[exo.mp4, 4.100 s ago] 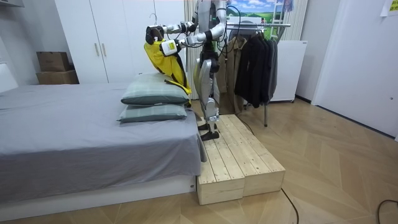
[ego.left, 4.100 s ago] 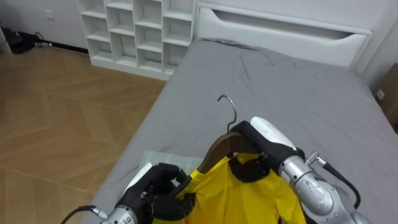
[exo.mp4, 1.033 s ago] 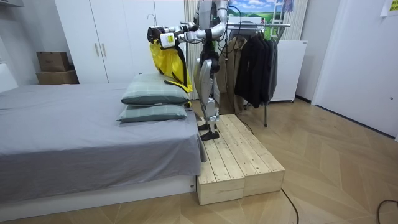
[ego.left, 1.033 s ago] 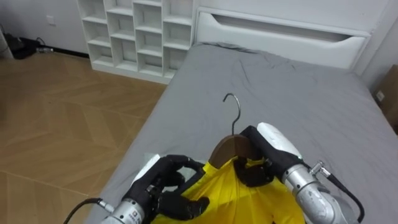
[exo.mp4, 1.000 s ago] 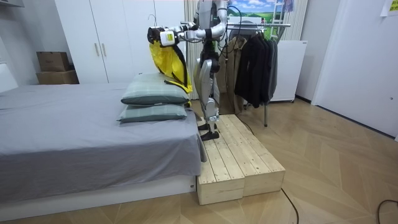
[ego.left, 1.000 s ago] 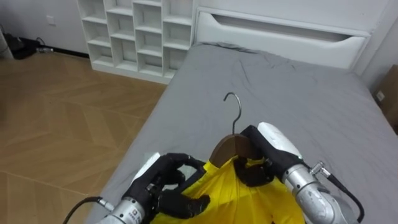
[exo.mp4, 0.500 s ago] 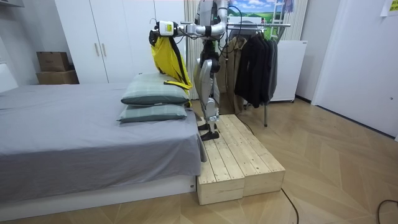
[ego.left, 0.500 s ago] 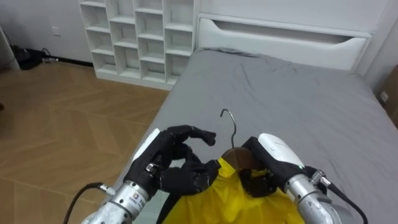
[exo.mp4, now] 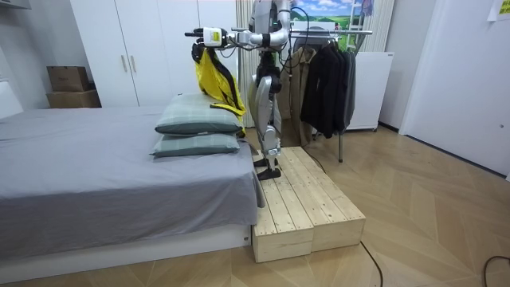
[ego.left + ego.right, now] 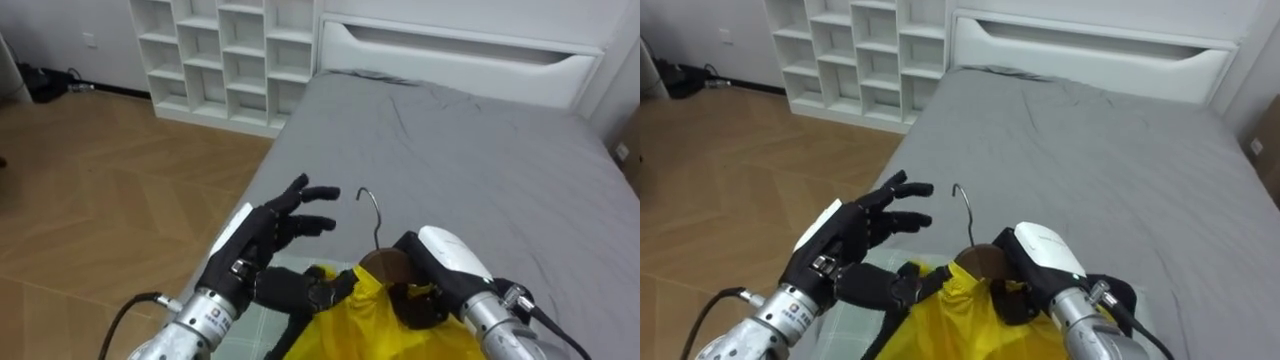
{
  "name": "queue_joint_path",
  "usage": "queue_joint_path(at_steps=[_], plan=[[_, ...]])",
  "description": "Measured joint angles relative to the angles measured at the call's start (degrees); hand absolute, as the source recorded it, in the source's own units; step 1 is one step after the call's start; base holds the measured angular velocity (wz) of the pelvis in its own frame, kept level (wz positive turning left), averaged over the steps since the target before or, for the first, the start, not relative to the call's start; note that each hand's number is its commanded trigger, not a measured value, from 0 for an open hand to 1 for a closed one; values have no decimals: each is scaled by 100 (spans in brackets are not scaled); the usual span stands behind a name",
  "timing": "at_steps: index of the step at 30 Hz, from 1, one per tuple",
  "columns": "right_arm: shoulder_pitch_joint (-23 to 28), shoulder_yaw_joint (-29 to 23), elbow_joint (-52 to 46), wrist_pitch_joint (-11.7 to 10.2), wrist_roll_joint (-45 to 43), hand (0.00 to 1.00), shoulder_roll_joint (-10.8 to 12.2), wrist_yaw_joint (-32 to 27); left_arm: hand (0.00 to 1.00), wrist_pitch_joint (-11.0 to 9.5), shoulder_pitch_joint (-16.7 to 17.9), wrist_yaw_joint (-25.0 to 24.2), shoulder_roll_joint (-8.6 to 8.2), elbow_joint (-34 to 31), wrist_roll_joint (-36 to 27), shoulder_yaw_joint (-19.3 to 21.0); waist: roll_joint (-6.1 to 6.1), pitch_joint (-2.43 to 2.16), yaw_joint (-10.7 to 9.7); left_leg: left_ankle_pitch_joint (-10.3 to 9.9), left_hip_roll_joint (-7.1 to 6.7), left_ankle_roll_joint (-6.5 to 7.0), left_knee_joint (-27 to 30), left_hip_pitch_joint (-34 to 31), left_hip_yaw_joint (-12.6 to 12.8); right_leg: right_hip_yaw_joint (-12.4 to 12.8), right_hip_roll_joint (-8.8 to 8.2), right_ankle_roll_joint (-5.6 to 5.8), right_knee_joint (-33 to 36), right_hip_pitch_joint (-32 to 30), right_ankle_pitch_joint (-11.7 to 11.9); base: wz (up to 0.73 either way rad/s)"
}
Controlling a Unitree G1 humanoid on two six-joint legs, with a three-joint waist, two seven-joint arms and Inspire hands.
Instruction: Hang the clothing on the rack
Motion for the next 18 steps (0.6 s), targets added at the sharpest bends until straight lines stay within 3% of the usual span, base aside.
queue_joint_path(at_steps=[18], plan=[[222,-92,40,52,-227,100,-18,-83,0,-42,0,613,96,-71,260,244,30,5,-26,1,-2,-1,-17,43,17,36,2,1,4,18,-1,0]])
